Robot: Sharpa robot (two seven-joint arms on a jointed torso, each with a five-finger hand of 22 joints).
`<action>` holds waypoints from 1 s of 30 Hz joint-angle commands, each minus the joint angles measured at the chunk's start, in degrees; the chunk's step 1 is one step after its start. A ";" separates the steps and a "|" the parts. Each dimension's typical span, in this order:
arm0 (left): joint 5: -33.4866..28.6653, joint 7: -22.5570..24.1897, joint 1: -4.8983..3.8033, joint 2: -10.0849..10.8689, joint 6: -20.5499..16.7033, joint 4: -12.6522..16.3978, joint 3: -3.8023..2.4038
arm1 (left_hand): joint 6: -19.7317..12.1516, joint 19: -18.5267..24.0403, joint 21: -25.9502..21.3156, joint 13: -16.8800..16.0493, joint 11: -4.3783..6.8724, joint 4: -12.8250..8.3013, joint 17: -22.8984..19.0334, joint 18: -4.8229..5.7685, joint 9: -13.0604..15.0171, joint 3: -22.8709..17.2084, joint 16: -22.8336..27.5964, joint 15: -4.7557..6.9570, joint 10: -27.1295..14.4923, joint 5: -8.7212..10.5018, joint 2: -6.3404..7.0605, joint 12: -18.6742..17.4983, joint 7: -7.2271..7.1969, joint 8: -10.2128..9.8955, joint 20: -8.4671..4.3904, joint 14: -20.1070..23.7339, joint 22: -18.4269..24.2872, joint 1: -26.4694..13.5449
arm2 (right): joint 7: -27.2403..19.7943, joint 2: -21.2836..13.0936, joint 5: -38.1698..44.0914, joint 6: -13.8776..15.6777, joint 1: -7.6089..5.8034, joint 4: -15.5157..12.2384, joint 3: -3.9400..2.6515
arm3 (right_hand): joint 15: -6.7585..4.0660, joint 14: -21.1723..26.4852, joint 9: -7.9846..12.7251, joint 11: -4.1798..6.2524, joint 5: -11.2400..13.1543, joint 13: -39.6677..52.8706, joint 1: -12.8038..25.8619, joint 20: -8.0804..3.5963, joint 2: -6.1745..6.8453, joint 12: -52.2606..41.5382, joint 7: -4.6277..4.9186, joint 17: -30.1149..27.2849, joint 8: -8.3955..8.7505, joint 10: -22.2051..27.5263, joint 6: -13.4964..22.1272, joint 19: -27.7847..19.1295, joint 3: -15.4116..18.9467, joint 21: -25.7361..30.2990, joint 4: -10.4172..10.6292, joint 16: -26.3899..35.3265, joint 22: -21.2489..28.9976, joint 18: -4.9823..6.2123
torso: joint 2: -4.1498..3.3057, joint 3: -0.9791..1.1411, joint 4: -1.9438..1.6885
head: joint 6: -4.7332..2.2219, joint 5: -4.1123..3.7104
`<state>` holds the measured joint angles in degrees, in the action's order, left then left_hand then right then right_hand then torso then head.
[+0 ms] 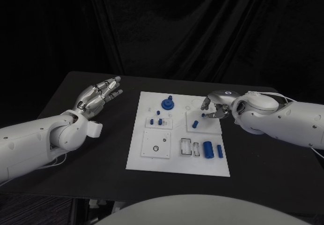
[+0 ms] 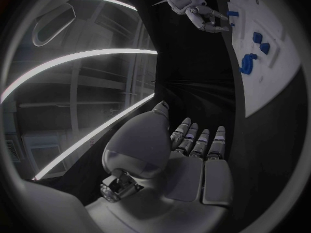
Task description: Assemble the parts on the task board
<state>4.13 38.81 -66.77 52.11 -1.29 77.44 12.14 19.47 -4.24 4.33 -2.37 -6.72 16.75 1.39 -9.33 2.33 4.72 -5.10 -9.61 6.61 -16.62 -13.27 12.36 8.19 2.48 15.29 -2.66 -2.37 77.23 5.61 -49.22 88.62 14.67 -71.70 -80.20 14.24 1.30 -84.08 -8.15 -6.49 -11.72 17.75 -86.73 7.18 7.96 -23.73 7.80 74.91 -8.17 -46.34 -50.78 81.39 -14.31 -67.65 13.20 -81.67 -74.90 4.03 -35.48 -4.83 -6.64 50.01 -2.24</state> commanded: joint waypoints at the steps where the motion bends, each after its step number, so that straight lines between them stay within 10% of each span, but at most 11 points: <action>1: -1.30 8.60 0.01 -0.21 -1.33 0.18 -0.05 | -0.37 0.35 0.05 0.10 -0.09 0.06 -0.11 -0.35 -0.07 0.90 -0.26 0.09 -0.44 -1.54 -0.89 0.34 0.24 -0.23 -0.08 0.46 0.02 -0.38 | -1.09 0.28 0.05 1.16 0.41 0.58 -0.06 | 0.53 -1.95 0.09 -0.13 -0.44 -0.28 -0.50 0.41 -0.25 0.29 0.07 2.94 0.37 -0.70 -0.53 -0.03 -0.12 0.24 -0.45 0.20 -8.59 0.81 | -0.06 0.01 -0.02 | -0.01 -0.17; 7: -1.64 8.42 0.01 -0.34 -0.75 0.59 -0.06 | -0.20 0.43 0.20 0.09 -1.01 0.03 -0.11 -0.54 -0.04 4.75 -0.81 0.03 -0.76 1.50 -1.78 1.45 1.04 -0.17 0.18 0.72 -0.04 -1.93 | -1.71 0.89 0.05 1.75 0.88 1.25 -0.06 | 0.53 -1.90 0.04 -0.11 -1.89 -1.73 -1.26 0.46 -0.24 0.92 0.27 2.75 0.24 -2.02 -1.40 -0.05 -0.69 0.31 -0.84 0.23 -8.59 0.84 | 0.01 0.13 0.11 | -0.01 -0.08; 30: -1.75 7.82 0.02 0.14 1.38 1.82 -0.05 | 1.75 0.30 0.58 -0.05 -2.77 0.04 -0.05 -0.79 0.17 6.04 -1.61 -0.23 -0.42 -1.36 -3.27 3.39 2.53 0.19 1.00 0.79 -0.22 -0.28 | -2.13 2.67 0.05 3.18 2.06 3.45 -0.07 | -0.29 -1.62 -1.46 0.88 -8.02 -4.65 -3.22 -0.22 -0.49 1.41 0.47 1.98 -1.49 -6.76 -5.89 -0.33 -3.63 0.80 -2.96 0.51 -8.50 0.97 | 0.04 -0.04 -0.23 | -0.01 -0.13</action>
<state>2.61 38.83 -66.77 52.30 -1.08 79.10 12.14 20.80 -4.04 4.54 -2.32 -9.16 16.76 1.33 -9.31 2.41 10.49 -6.55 -9.82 6.27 -17.68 -16.19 15.47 8.70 2.49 15.87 -2.06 -2.54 76.91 3.55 -46.61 88.56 16.46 -69.84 -76.93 14.21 1.36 -84.01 -9.52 -5.53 -19.51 13.19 -89.51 7.17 7.46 -21.95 8.22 74.91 -9.44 -52.63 -56.31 81.39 -17.65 -67.16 10.35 -81.43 -74.93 4.02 -35.45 -4.87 -6.79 50.01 -2.30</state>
